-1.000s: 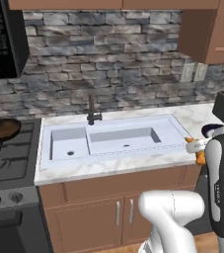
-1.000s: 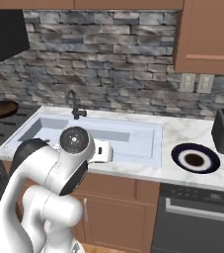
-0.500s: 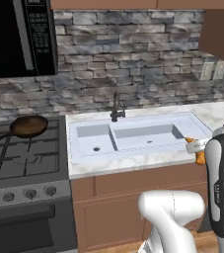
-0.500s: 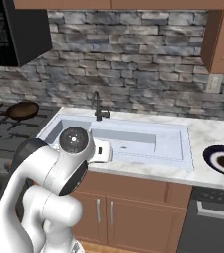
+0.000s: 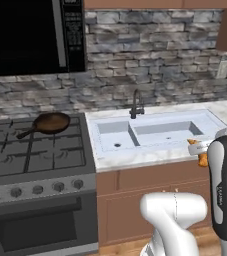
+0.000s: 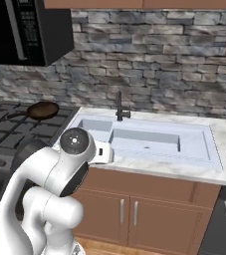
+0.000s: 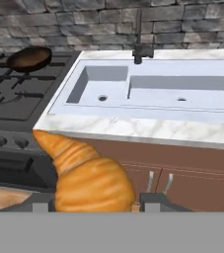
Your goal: Pick the croissant and place it on the pan. Then turn on the stove to warm the croissant.
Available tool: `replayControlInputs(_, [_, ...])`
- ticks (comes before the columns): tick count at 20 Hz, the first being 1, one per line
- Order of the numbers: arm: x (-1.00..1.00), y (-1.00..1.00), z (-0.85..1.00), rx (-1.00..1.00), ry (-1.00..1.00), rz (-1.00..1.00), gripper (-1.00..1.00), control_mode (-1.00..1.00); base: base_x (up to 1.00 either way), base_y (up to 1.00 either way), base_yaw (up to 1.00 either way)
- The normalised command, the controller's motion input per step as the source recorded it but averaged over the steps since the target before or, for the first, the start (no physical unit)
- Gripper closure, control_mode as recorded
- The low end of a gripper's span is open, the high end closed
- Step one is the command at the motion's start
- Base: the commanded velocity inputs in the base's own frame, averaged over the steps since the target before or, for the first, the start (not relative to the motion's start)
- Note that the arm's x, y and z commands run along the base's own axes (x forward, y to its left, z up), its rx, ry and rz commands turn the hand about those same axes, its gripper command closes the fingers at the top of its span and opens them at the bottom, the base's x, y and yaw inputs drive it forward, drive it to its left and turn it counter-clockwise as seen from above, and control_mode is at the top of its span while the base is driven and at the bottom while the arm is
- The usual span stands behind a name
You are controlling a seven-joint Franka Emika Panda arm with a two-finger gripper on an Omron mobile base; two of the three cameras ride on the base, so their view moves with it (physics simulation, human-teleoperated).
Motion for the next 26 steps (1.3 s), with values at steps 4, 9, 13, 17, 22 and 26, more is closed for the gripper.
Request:
replayControlInputs(4, [0.0, 0.0, 0.0, 0.0, 0.0, 0.0, 1.0, 1.0, -0.28, 0.56, 0.0])
replayControlInputs(9, [0.0, 0.0, 0.0, 0.0, 0.0, 0.0, 1.0, 1.0, -0.25, 0.62, 0.0])
replayControlInputs(13, [0.0, 0.0, 0.0, 0.0, 0.0, 0.0, 1.0, 1.0, -0.15, 0.66, 0.0])
replayControlInputs(17, [0.0, 0.0, 0.0, 0.0, 0.0, 0.0, 1.0, 1.0, -0.07, 0.66, 0.0])
replayControlInputs(22, [0.0, 0.0, 0.0, 0.0, 0.0, 0.0, 1.0, 1.0, -0.04, 0.65, 0.0])
replayControlInputs(26, [0.0, 0.0, 0.0, 0.0, 0.0, 0.0, 1.0, 1.0, -0.02, 0.59, 0.0])
